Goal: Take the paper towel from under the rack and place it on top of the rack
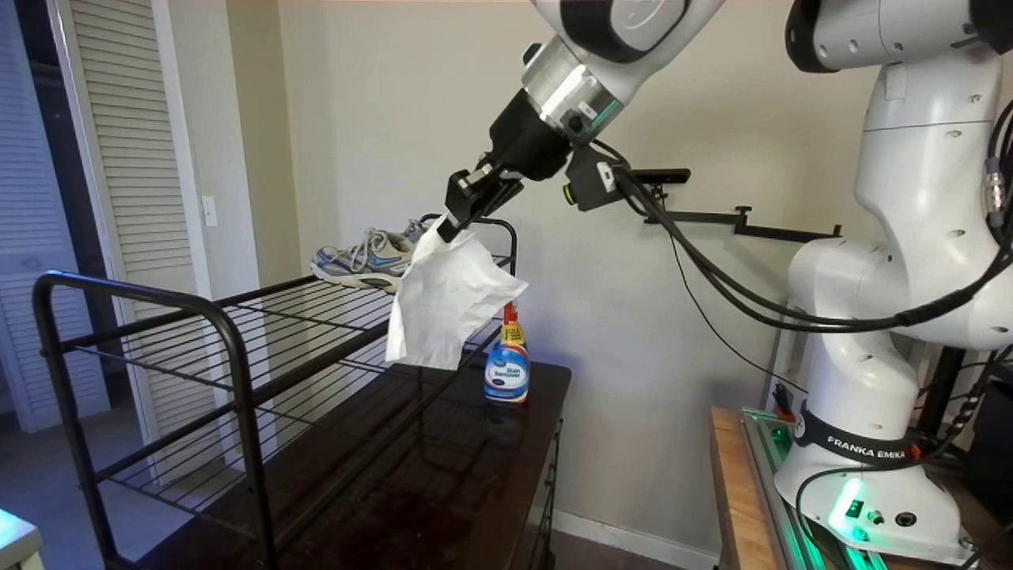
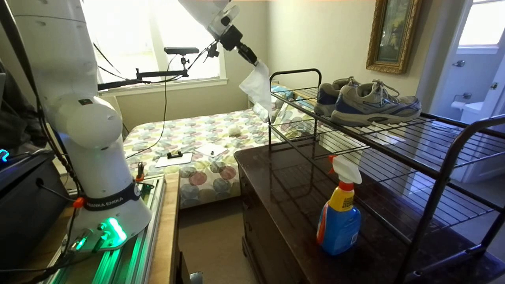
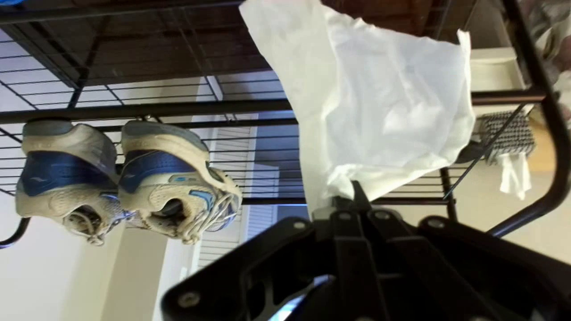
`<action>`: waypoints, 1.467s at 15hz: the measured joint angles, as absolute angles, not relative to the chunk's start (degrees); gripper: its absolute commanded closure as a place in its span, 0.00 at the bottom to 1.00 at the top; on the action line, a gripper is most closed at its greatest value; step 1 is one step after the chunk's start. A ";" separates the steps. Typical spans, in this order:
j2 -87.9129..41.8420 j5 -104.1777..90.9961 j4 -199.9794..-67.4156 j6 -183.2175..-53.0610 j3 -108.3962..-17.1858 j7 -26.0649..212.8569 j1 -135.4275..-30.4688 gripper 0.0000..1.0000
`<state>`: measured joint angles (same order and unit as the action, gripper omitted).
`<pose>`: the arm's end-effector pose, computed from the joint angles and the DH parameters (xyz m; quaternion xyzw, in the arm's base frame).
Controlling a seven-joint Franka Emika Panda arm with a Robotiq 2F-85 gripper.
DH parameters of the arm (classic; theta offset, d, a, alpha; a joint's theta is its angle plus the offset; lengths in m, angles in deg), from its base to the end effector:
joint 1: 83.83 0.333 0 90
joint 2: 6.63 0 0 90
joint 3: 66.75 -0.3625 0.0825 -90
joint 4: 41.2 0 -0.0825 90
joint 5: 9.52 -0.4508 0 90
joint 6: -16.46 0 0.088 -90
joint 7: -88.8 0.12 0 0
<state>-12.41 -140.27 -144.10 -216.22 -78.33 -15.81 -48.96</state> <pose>0.4591 0.3129 0.5250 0.9204 -0.0379 0.3867 0.0435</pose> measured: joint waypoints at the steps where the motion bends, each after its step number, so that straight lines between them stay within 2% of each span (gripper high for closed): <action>1: -13.22 -138.77 -143.01 -216.22 -78.87 -14.47 -50.64 1.00; 5: -18.24 -129.26 -138.75 -216.00 -81.46 -5.04 -54.54 1.00; 13: -24.37 -101.04 -134.49 -214.76 -84.18 23.76 -53.94 1.00; 22: -34.37 -98.39 -131.42 -212.62 -82.49 27.66 -54.27 1.00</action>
<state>-34.37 -98.39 -131.42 -212.62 -82.49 27.66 -54.27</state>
